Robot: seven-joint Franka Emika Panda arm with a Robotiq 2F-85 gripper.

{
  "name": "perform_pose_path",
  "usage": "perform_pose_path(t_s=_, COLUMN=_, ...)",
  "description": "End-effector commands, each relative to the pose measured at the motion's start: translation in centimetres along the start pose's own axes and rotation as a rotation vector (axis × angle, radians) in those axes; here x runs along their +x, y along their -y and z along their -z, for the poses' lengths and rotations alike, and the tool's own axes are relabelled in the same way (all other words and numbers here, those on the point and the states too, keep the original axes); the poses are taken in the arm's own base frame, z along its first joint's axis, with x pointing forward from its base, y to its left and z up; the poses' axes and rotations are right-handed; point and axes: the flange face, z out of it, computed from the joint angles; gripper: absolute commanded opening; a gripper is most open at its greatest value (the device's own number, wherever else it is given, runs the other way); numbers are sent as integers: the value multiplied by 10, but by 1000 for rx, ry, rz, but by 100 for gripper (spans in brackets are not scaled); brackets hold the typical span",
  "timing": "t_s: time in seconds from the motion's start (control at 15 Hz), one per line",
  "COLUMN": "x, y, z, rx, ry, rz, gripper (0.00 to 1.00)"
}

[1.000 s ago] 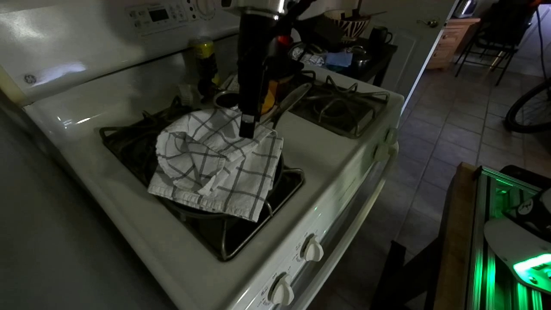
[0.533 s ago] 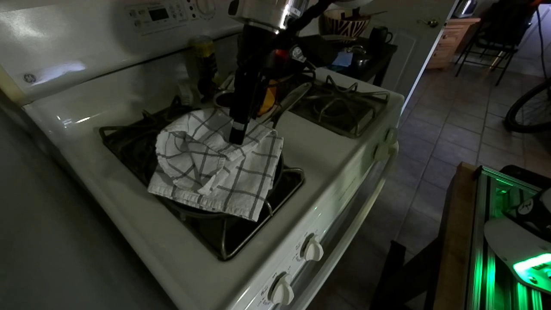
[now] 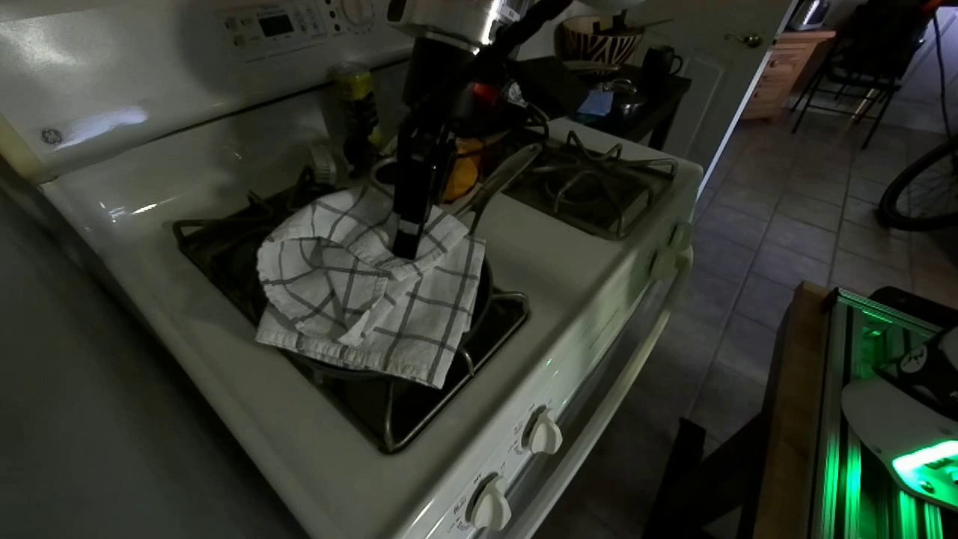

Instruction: Remove the towel from the pan

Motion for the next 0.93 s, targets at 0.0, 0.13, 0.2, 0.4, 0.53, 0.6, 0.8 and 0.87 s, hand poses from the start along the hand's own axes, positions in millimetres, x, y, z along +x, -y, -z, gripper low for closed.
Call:
perform_pose_path(t_s=0.0, x=-5, y=2, z=8, rx=15, ry=-43, rz=-14, gripper=0)
perform_pose_path(t_s=0.13, x=-5, y=4, z=12, rx=37, ry=-61, rz=-13, gripper=0)
perform_pose_path(t_s=0.2, x=-5, y=5, z=17, rx=58, ry=-75, rz=-12, gripper=2)
perform_pose_path(t_s=0.4, x=3, y=4, z=15, rx=52, ry=-57, rz=-3, gripper=8)
perform_pose_path(t_s=0.53, x=4, y=4, z=14, rx=52, ry=-56, rz=-3, gripper=8)
perform_pose_path(t_s=0.6, x=4, y=3, z=13, rx=52, ry=-55, rz=-4, gripper=2)
perform_pose_path(t_s=0.8, x=29, y=-1, z=35, rx=156, ry=-148, rz=-127, gripper=2)
perform_pose_path(t_s=0.87, x=40, y=-5, z=46, rx=177, ry=-174, rz=-163, gripper=2)
